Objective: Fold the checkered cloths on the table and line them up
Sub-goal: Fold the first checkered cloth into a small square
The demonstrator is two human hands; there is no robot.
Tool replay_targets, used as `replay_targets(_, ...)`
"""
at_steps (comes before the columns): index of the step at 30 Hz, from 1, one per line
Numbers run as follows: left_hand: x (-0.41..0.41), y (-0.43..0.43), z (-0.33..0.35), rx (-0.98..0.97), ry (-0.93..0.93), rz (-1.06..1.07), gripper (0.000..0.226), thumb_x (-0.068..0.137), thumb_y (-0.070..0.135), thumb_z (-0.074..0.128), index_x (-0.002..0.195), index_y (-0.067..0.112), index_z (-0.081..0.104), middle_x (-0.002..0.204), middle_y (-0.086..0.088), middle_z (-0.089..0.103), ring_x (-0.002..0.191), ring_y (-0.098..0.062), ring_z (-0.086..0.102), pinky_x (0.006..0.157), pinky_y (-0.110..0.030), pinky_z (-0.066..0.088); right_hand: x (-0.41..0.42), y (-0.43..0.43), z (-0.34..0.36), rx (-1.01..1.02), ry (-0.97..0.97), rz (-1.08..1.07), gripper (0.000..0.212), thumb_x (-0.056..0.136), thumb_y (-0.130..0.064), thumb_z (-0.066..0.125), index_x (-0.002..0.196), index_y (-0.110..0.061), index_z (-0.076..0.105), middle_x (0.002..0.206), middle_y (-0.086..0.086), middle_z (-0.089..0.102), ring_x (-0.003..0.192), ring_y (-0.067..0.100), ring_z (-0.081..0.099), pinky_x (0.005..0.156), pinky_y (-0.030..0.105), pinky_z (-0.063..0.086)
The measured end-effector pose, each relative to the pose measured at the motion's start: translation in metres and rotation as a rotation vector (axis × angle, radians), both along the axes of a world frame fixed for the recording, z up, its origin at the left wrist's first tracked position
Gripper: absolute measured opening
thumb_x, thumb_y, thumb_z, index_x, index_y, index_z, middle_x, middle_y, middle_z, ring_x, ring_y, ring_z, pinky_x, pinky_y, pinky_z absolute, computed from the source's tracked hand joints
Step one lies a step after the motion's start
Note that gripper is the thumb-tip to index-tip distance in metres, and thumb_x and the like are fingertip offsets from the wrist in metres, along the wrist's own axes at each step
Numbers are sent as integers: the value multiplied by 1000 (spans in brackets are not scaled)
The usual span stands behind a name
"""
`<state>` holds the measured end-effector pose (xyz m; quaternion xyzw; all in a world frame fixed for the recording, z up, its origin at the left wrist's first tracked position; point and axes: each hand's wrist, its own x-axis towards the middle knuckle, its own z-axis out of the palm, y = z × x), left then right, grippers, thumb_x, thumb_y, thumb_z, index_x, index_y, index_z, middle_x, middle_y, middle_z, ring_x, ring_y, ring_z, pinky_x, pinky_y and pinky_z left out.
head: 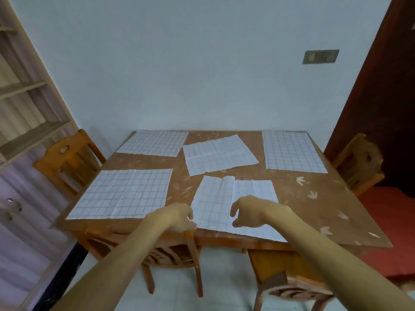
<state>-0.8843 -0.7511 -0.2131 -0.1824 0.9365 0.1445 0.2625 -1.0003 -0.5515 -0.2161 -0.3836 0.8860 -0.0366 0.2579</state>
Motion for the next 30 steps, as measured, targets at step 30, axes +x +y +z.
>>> replay_targets(30,-206,-71,-139,132,-60,-267,34,100,38,48,128,22,57,124,0,65,109,-20,60,96,-37,50,-184,-48,-121,44,-182,-265,32,93,-25,62,124,-23,60,118,0,64,104,18,62,93,34,53)
